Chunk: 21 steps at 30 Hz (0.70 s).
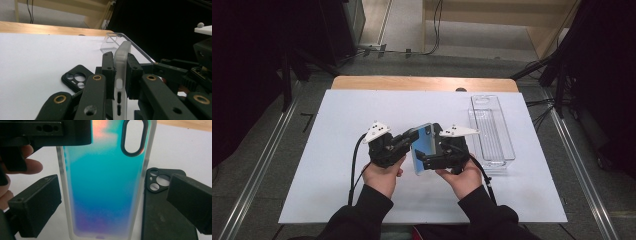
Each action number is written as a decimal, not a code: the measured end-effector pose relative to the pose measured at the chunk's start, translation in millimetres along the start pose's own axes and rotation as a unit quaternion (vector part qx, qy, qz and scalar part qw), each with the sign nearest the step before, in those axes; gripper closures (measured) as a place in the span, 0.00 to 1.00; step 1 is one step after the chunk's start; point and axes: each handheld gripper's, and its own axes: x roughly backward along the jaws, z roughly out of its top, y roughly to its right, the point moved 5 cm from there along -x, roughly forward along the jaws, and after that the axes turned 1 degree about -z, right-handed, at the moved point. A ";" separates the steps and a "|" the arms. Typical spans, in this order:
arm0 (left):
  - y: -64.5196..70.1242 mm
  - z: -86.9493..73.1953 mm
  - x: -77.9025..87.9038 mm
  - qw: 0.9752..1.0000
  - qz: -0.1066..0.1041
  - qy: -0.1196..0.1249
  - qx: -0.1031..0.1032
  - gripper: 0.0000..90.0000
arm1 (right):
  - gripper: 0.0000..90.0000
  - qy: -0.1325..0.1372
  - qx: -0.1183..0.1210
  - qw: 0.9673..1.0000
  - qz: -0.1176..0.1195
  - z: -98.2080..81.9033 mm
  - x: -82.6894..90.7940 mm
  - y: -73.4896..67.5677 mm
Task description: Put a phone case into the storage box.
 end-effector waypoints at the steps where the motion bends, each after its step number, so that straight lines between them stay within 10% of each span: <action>1: 0.9 -0.6 -0.3 1.000 0.000 -0.001 -0.002 0.90 | 0.00 0.001 -0.001 1.000 0.001 0.4 -0.7 -0.1; 21: 6.9 -5.6 -3.4 1.000 -0.006 -0.009 0.000 0.90 | 0.15 0.011 -0.002 1.000 0.007 6.4 -8.8 -3.5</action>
